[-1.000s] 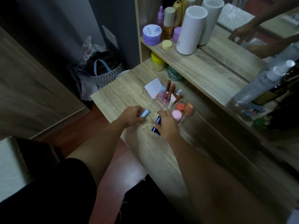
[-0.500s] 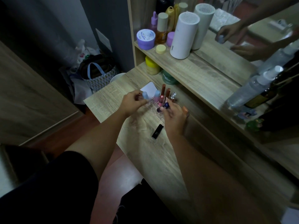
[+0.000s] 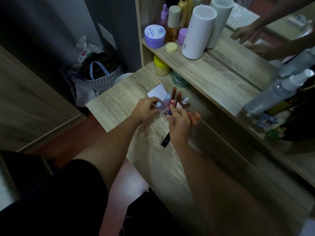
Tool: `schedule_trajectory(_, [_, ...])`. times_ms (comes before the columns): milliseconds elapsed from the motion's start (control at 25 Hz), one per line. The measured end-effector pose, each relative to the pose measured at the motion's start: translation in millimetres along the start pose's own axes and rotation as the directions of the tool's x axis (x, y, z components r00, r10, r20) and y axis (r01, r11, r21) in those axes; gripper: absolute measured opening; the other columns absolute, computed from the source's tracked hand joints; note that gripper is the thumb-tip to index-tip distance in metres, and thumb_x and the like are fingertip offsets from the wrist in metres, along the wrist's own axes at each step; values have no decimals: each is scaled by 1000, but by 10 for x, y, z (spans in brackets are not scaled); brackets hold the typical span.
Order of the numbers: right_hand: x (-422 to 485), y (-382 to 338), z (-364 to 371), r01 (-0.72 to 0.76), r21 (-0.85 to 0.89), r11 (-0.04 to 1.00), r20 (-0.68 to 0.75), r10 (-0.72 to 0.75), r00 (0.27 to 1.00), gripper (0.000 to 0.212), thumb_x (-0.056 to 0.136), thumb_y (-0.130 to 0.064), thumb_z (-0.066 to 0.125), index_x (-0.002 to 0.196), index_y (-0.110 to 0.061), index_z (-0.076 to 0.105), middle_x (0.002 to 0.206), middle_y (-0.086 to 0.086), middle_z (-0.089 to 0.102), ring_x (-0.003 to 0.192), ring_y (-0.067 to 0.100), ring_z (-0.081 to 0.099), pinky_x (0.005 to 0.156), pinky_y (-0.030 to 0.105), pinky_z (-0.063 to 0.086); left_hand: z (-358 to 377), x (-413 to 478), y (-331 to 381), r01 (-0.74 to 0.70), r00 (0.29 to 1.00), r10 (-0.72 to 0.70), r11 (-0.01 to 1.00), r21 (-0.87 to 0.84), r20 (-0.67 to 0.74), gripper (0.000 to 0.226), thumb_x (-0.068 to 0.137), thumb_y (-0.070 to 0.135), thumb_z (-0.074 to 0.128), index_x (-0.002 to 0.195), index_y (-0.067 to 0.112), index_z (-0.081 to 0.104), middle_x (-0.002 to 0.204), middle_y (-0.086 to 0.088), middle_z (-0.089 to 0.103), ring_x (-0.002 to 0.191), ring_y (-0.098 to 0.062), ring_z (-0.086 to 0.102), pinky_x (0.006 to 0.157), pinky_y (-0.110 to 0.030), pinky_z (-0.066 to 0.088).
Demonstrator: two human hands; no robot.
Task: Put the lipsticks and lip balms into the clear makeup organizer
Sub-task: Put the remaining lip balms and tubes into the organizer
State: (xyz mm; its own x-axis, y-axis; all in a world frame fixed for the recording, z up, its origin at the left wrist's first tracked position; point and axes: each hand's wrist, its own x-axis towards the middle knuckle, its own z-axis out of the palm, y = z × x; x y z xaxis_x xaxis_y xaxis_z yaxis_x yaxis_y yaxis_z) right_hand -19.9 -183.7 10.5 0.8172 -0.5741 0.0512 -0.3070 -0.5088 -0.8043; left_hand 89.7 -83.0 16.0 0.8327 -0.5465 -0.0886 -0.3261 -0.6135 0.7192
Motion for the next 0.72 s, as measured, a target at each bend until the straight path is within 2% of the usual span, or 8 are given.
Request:
schedule_trajectory(80, [13, -14, 24, -18, 59, 998, -2, 18, 1000, 45, 86, 0, 61, 129, -9, 54, 121, 10, 65, 110, 20, 63, 98, 37, 54, 0, 21, 2, -6, 1000, 6, 999, 42, -1, 27, 75, 9, 70, 101, 7, 62, 97, -13, 72, 88, -24, 67, 74, -21, 47])
schedule_trajectory(200, [20, -10, 67, -45, 92, 995, -38, 49, 998, 31, 86, -1, 63, 116, -8, 60, 112, 10, 70, 105, 20, 67, 91, 42, 57, 5, 45, 2, -29, 999, 28, 997, 74, 16, 26, 76, 9, 69, 101, 3, 63, 97, -16, 73, 91, -27, 67, 84, -33, 54])
schedule_trajectory(400, [24, 33, 111, -51, 28, 998, -34, 52, 998, 27, 86, -2, 63, 112, -7, 63, 109, 12, 71, 101, 22, 68, 90, 41, 57, 23, 53, 0, -46, 998, 44, 996, 73, 34, 26, 77, 8, 69, 102, 4, 66, 98, -14, 73, 92, -24, 68, 85, -28, 51])
schedule_trajectory(480, [37, 24, 123, -52, 28, 998, -32, 53, 998, 27, 86, -2, 64, 113, -6, 63, 109, 13, 71, 101, 22, 69, 89, 34, 56, 27, 56, 7, -33, 999, 31, 998, 59, 32, 26, 77, 8, 70, 102, 4, 66, 98, -15, 73, 92, -24, 68, 86, -28, 52])
schedule_trajectory(640, [37, -4, 135, -84, 21, 996, -33, 84, 996, 30, 86, -4, 64, 116, -8, 61, 112, 9, 71, 102, 16, 69, 79, 7, 43, 36, 36, 4, -33, 999, 31, 998, 62, 39, 28, 77, 10, 69, 104, 4, 65, 99, -15, 73, 93, -25, 67, 85, -27, 51])
schedule_trajectory(720, [28, -18, 120, -103, 55, 993, -36, 105, 994, 32, 84, -4, 66, 115, -9, 60, 112, 8, 71, 102, 16, 69, 81, 9, 48, 46, 32, -1, -26, 999, 23, 997, 70, 40, 29, 79, 12, 67, 106, 5, 64, 100, -16, 72, 94, -27, 67, 86, -30, 53])
